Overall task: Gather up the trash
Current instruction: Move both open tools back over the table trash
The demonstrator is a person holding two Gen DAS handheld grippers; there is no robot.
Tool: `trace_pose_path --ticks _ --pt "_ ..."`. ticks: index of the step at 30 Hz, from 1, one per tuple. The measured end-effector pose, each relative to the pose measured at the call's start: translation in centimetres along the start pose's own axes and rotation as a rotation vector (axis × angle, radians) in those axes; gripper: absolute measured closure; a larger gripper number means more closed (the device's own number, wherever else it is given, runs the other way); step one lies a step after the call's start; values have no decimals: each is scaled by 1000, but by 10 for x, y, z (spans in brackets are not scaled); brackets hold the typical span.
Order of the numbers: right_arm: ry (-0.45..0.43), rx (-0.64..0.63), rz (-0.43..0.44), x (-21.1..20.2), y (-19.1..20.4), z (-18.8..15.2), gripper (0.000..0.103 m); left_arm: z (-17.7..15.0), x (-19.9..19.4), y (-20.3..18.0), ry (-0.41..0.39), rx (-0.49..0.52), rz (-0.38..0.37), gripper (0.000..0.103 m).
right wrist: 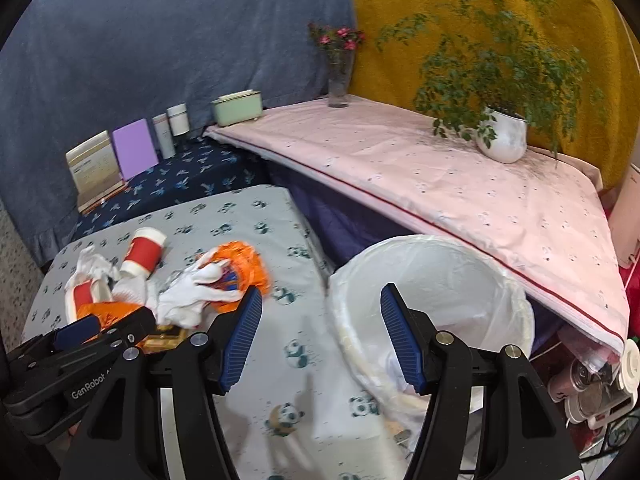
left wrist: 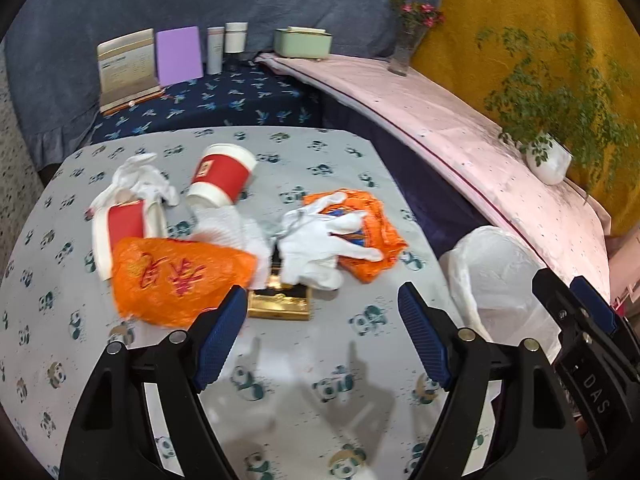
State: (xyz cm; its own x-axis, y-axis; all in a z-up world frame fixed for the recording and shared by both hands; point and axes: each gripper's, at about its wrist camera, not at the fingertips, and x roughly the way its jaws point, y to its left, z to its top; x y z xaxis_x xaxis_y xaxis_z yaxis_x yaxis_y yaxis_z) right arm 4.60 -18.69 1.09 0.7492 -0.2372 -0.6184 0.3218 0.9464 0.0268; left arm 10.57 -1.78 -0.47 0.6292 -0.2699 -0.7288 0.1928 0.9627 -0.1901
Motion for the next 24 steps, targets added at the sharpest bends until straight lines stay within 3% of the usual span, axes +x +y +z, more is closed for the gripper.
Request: trace_pose_path --ticks 11,24 --pt "41 -82 61 1 55 -19 43 -19 -5 68 28 -116 90 19" --pt "103 -136 100 23 95 -37 43 -32 15 143 102 -281 145 19"
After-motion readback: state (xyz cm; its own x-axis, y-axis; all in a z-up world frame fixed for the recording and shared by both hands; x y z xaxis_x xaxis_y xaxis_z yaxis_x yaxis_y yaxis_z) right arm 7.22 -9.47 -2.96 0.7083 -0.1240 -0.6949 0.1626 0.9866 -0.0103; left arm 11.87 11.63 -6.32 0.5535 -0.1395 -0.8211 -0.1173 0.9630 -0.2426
